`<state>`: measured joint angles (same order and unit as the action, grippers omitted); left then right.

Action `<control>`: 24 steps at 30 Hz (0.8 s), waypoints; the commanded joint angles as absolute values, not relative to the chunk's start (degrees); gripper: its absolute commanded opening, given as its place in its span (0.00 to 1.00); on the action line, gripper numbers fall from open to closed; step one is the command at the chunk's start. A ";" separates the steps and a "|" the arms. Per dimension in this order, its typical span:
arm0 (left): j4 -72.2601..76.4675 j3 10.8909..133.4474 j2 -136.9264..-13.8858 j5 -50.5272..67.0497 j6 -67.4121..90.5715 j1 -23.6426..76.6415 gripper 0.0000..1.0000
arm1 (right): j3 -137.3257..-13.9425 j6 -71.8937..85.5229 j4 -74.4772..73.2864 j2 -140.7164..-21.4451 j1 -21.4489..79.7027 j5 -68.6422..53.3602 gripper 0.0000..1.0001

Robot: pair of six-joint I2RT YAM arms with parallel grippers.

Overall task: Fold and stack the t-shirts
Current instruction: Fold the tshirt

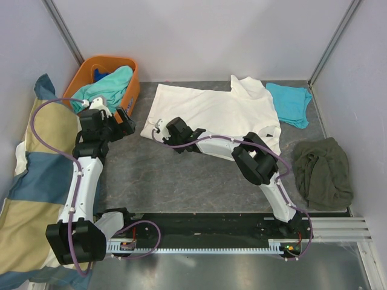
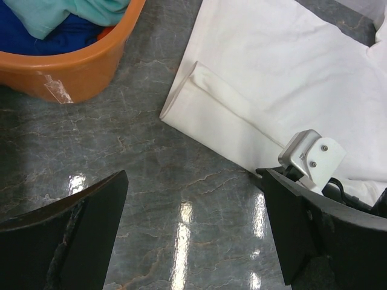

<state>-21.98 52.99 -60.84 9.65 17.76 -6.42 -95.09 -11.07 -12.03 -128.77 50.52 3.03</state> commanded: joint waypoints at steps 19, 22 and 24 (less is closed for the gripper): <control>-22.94 50.62 -57.04 9.49 17.23 -6.77 1.00 | -76.03 -4.14 -12.66 -113.92 59.58 -2.55 0.00; -22.94 50.62 -56.95 9.67 17.23 -6.94 1.00 | -73.66 -2.38 -12.66 -111.81 63.10 -2.46 0.00; -23.03 50.54 -56.69 9.76 17.23 -6.86 1.00 | -71.99 -0.97 -12.48 -110.92 65.72 -2.11 0.00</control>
